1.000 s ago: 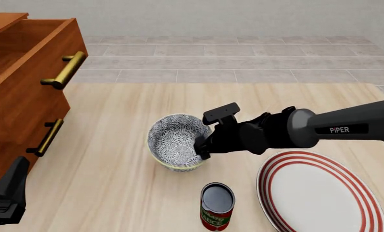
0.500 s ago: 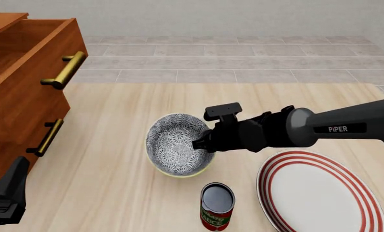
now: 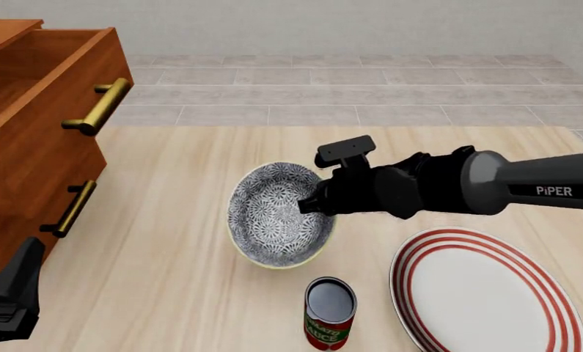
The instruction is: Put the bowl on the plate.
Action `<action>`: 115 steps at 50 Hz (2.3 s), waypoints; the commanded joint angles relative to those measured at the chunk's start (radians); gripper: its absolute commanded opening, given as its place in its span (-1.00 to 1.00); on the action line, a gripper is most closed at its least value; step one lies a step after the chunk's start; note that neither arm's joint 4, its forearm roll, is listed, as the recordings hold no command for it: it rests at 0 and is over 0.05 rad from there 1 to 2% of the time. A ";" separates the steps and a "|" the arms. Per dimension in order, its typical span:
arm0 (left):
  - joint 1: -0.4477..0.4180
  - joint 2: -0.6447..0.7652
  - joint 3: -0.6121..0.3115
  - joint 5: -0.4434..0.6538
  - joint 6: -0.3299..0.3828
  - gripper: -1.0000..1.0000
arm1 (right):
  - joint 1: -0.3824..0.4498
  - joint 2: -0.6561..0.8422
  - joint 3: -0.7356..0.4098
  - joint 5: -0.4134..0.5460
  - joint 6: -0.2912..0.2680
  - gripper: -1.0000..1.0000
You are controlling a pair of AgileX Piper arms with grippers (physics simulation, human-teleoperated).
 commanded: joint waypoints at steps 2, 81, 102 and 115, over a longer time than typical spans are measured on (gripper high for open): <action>0.000 0.000 0.000 0.000 0.001 1.00 | -0.029 -0.057 -0.011 0.030 -0.001 -1.00; 0.000 0.000 0.000 0.000 0.000 1.00 | -0.617 -1.096 0.512 0.561 -0.084 -1.00; 0.000 0.000 0.000 0.000 0.000 1.00 | -0.709 -1.182 0.692 0.545 -0.056 -1.00; 0.000 0.000 0.000 0.000 0.000 1.00 | -0.730 -1.146 0.778 0.455 -0.047 -1.00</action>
